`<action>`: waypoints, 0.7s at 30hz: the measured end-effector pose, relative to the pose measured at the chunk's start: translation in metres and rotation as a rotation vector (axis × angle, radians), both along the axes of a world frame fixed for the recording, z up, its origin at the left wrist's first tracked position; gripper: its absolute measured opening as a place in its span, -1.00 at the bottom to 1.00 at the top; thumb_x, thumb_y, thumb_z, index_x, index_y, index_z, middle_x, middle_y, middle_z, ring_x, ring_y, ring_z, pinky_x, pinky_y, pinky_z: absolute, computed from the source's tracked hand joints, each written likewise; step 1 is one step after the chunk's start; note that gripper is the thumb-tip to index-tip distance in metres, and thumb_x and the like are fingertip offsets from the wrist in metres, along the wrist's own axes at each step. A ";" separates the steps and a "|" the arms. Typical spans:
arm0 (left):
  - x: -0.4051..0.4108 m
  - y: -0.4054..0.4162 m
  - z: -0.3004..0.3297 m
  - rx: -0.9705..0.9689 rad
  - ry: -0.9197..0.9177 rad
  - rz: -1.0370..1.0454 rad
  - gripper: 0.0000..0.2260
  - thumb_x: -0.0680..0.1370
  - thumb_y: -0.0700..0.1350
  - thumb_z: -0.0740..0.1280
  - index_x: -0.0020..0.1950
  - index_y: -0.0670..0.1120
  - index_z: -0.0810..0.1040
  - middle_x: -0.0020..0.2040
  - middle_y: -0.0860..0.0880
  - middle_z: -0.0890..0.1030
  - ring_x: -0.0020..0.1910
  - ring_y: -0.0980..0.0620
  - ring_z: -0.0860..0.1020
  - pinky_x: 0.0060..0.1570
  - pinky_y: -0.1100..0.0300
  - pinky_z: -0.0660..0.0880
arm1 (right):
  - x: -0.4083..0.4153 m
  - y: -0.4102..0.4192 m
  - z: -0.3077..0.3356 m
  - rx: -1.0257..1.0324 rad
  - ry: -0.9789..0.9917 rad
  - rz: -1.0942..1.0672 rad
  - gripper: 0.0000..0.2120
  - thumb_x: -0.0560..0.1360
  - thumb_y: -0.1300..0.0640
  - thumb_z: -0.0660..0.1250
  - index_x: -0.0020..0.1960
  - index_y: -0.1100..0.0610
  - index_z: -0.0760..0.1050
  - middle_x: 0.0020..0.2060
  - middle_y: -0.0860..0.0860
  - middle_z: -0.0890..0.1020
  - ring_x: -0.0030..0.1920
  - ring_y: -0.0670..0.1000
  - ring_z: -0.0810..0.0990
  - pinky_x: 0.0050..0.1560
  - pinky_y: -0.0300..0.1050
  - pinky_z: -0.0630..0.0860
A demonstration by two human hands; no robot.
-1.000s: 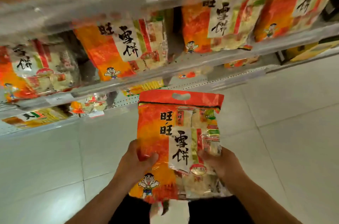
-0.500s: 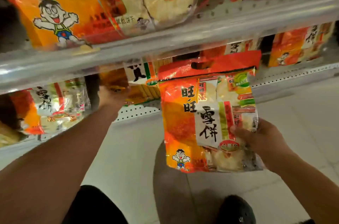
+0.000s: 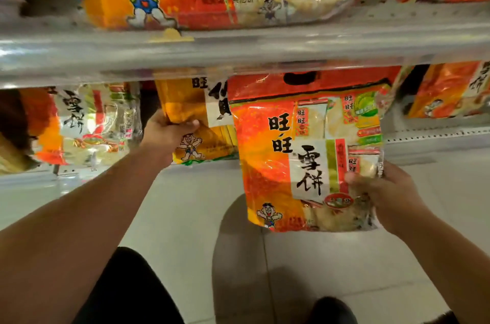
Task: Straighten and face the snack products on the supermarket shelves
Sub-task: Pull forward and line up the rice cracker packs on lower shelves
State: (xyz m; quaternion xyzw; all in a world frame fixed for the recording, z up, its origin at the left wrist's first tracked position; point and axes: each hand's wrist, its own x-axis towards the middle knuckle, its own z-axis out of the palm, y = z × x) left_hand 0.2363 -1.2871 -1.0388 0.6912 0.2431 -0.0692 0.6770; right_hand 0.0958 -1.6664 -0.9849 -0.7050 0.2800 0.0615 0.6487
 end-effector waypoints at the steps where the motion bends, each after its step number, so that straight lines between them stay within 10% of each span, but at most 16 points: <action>1: -0.011 0.002 0.004 -0.011 -0.008 0.009 -0.49 0.29 -0.23 0.60 0.20 -0.09 0.55 0.01 -0.08 0.70 -0.10 -0.06 0.70 -0.16 -0.05 0.64 | 0.008 0.003 0.003 0.024 -0.015 0.024 -0.70 0.32 0.31 0.50 -0.01 0.03 0.67 -0.08 0.09 0.72 -0.09 0.15 0.71 -0.04 0.17 0.59; 11: -0.168 0.007 0.016 -0.172 0.249 0.134 -0.41 0.16 -0.22 0.59 0.18 -0.13 0.56 0.00 -0.20 0.69 -0.03 -0.25 0.67 0.02 -0.30 0.56 | 0.116 0.024 0.035 0.219 0.024 0.184 -0.80 0.46 0.38 0.33 -0.16 0.10 0.59 -0.29 -0.08 0.69 -0.18 -0.10 0.67 -0.26 -0.21 0.56; 16: -0.239 0.003 -0.001 -0.158 0.336 0.263 -0.51 0.27 -0.28 0.57 0.15 -0.12 0.54 -0.07 -0.17 0.70 -0.13 -0.21 0.69 -0.12 -0.21 0.62 | 0.178 0.059 0.008 0.190 0.145 0.262 -0.93 0.47 0.19 0.39 -0.07 0.07 0.55 -0.04 -0.04 0.64 0.13 0.02 0.57 0.22 0.06 0.46; 21: -0.270 0.007 0.000 -0.198 0.283 0.390 -0.47 0.24 -0.19 0.55 0.18 -0.09 0.53 -0.02 -0.18 0.70 -0.07 -0.22 0.68 -0.06 -0.24 0.60 | 0.210 0.094 -0.028 0.228 0.163 0.208 -0.61 0.40 0.25 0.42 0.21 0.05 0.50 0.13 0.03 0.63 0.09 0.04 0.61 0.15 0.11 0.54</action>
